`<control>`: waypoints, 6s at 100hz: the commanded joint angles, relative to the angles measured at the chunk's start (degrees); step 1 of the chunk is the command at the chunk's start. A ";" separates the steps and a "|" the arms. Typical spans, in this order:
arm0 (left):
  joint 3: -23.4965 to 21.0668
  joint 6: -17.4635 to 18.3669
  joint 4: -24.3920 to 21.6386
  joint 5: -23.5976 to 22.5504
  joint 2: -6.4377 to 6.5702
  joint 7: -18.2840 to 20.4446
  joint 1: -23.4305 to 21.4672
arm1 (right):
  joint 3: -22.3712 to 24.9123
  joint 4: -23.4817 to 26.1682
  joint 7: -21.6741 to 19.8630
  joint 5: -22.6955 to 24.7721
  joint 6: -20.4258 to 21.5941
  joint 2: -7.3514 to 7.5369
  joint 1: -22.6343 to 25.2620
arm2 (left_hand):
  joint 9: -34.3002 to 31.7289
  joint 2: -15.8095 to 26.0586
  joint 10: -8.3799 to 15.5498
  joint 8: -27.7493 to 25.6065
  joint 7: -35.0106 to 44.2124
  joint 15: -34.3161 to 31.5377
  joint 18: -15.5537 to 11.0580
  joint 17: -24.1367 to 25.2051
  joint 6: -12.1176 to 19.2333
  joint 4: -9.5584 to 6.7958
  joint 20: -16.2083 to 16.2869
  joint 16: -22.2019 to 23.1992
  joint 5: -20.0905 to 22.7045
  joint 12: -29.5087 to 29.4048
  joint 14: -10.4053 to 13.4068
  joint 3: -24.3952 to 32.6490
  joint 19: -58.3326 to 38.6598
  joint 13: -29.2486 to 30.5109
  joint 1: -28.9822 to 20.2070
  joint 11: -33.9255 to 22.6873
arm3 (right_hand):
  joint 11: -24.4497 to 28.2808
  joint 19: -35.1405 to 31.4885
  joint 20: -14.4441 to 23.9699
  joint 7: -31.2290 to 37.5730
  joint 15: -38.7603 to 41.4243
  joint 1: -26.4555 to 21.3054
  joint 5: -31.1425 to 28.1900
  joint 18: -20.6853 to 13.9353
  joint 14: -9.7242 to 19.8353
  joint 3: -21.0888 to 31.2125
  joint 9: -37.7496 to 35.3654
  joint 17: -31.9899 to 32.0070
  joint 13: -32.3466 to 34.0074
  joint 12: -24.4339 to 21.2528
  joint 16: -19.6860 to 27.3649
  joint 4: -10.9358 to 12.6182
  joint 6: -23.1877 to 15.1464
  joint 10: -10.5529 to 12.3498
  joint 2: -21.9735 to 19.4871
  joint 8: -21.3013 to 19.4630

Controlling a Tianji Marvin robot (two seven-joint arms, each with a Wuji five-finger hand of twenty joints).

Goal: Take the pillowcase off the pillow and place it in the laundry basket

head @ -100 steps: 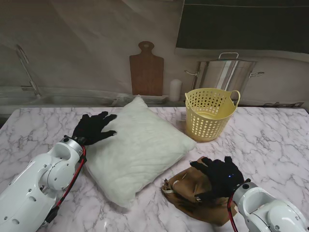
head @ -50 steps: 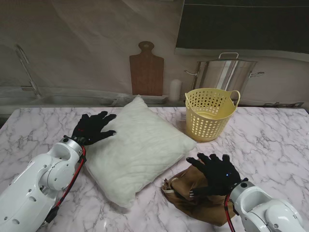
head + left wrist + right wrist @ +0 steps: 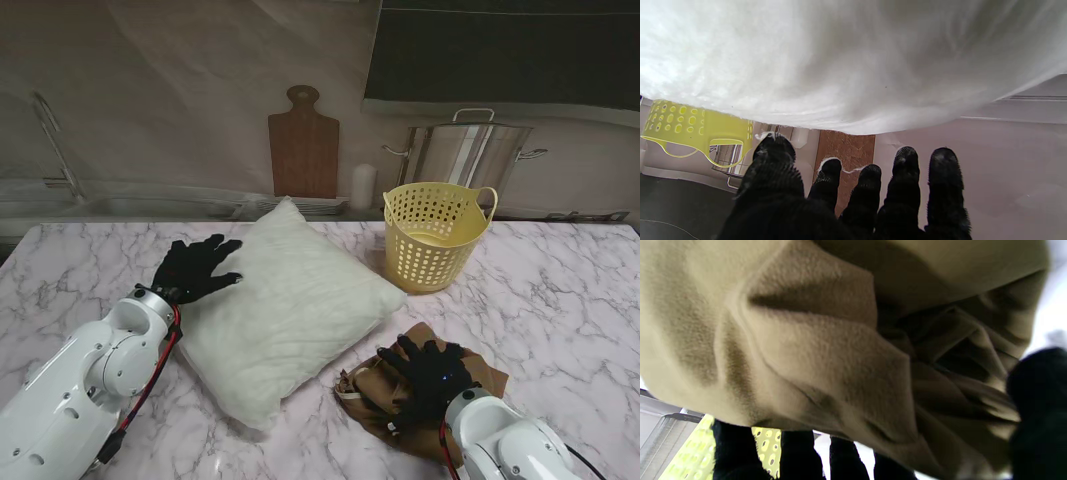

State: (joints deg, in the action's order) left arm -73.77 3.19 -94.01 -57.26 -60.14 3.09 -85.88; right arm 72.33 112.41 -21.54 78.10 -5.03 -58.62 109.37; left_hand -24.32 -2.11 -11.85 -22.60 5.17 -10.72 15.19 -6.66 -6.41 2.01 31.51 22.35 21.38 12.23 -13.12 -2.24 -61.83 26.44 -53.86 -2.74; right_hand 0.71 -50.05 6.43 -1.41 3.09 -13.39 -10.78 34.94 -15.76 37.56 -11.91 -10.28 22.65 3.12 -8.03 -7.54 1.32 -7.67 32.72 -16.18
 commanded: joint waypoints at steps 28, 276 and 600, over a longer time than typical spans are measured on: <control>0.73 -0.24 0.65 0.19 -0.25 0.95 0.31 | -2.79 -3.65 0.63 -0.68 -3.46 -0.07 -2.42 | 1.22 3.23 -0.47 1.20 -0.20 0.15 2.00 1.05 -0.70 -1.11 0.97 0.17 0.29 0.25 -0.91 0.55 26.87 -0.33 -0.88 0.70 | 20.92 -15.28 19.33 12.98 16.88 -24.45 -0.66 -13.31 4.54 4.30 -0.36 -28.73 22.50 12.24 -18.85 4.59 -7.47 -3.17 6.83 -22.17; 1.52 0.56 1.57 1.60 -0.28 1.14 0.96 | -4.70 -25.54 31.71 -13.68 -3.27 -3.87 -47.68 | 1.15 3.59 -0.62 1.17 -0.09 -0.14 1.56 0.79 -0.92 -1.05 1.00 0.41 0.50 0.39 -1.11 0.31 26.16 -0.29 -1.06 0.65 | 44.10 -31.31 25.72 55.28 43.84 -39.40 -39.32 -41.21 22.40 24.58 -37.83 -51.10 46.54 43.66 -33.15 -6.15 -16.61 7.37 -0.42 -29.32; 4.61 1.85 1.68 -0.10 0.23 3.89 3.76 | -18.33 -45.53 27.76 -7.42 -2.04 -0.68 -54.52 | 1.53 3.82 -0.54 1.26 -0.31 -0.08 1.27 0.82 -0.97 -1.06 0.71 0.33 -0.10 0.32 -0.99 0.29 26.15 -0.46 -0.89 0.72 | 13.52 6.72 14.52 2.93 1.10 -24.45 2.03 -17.31 10.49 -37.39 1.85 9.03 -3.39 6.39 -4.61 5.60 -4.50 2.54 -38.80 -11.24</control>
State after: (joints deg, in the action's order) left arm -69.06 4.79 -92.18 -57.33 -59.86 6.34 -82.32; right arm 53.53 65.02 5.44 70.14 -6.92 -59.12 54.58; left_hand -24.32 -2.11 -11.85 -22.58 5.17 -10.72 15.25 -6.61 -6.58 2.00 31.67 22.35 21.38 12.24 -13.21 -2.24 -61.83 26.39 -53.90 -2.72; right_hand 13.38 -44.44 21.68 0.68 6.29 -34.21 -8.81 15.17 -3.27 0.63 -11.73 -1.78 19.92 9.02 -13.42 -3.14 -5.15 -3.41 -2.93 -25.97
